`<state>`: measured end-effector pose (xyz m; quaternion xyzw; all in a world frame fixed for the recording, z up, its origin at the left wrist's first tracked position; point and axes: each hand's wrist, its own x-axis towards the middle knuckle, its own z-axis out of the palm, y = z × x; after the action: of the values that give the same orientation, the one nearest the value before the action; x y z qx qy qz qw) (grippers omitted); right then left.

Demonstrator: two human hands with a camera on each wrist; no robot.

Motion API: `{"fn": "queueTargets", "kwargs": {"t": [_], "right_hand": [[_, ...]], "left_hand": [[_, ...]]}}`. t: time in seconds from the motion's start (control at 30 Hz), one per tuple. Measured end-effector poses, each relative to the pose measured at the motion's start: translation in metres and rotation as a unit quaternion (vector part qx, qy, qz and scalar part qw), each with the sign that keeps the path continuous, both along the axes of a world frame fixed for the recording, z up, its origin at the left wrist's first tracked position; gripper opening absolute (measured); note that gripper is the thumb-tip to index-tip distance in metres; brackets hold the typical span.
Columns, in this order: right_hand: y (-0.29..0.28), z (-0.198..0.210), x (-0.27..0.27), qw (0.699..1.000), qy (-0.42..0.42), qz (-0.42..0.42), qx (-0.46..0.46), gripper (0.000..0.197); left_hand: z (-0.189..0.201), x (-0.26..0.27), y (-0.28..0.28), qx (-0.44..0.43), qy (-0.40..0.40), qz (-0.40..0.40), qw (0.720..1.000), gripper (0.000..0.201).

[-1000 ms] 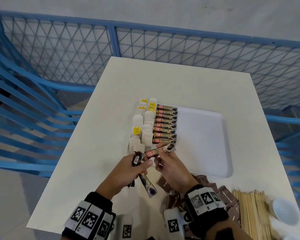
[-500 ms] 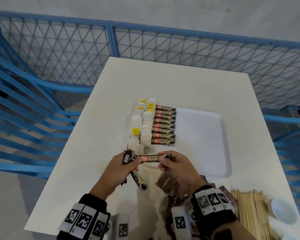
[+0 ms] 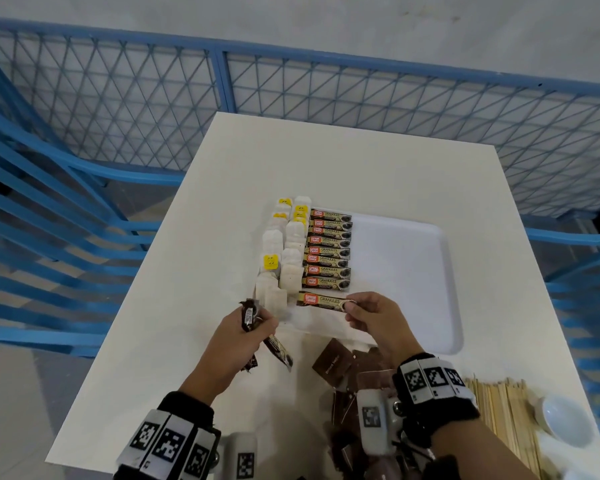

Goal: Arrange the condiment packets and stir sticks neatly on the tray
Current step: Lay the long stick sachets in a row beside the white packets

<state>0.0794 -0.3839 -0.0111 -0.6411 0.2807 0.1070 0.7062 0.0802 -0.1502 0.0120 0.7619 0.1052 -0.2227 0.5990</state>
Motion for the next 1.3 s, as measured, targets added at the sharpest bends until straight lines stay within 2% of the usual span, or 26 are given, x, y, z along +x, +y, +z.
{"fn": "queueTargets", "kwargs": {"t": [0.27, 0.53, 1.0, 1.07, 1.13, 1.2, 1.3], "right_hand": [[-0.014, -0.028, 0.019, 0.990, 0.030, -0.028, -0.135, 0.020], [-0.001, -0.033, 0.029, 0.960, 0.019, 0.019, -0.279, 0.017], [0.009, -0.031, 0.029, 0.951, -0.011, 0.018, -0.308, 0.014], [0.016, -0.021, 0.025, 0.952, -0.037, 0.053, -0.298, 0.012], [0.024, -0.008, 0.017, 0.957, -0.042, 0.136, -0.252, 0.016], [0.032, 0.005, 0.009, 0.962, -0.033, 0.220, -0.162, 0.022], [0.039, 0.016, 0.000, 0.966, -0.028, 0.252, -0.042, 0.012]], "left_hand": [[-0.008, -0.002, 0.006, -0.013, 0.006, 0.007, 1.000, 0.010], [-0.006, -0.003, 0.002, -0.041, 0.012, 0.023, 0.999, 0.011], [-0.004, -0.003, -0.002, -0.082, 0.017, 0.035, 0.996, 0.008], [-0.004, -0.002, -0.002, -0.086, 0.016, 0.047, 0.995, 0.007], [-0.005, -0.001, -0.001, -0.093, 0.018, 0.063, 0.994, 0.008], [-0.006, 0.000, -0.002, -0.095, 0.021, 0.080, 0.992, 0.009], [-0.005, 0.001, -0.002, -0.090, 0.020, 0.093, 0.991, 0.010]]}}
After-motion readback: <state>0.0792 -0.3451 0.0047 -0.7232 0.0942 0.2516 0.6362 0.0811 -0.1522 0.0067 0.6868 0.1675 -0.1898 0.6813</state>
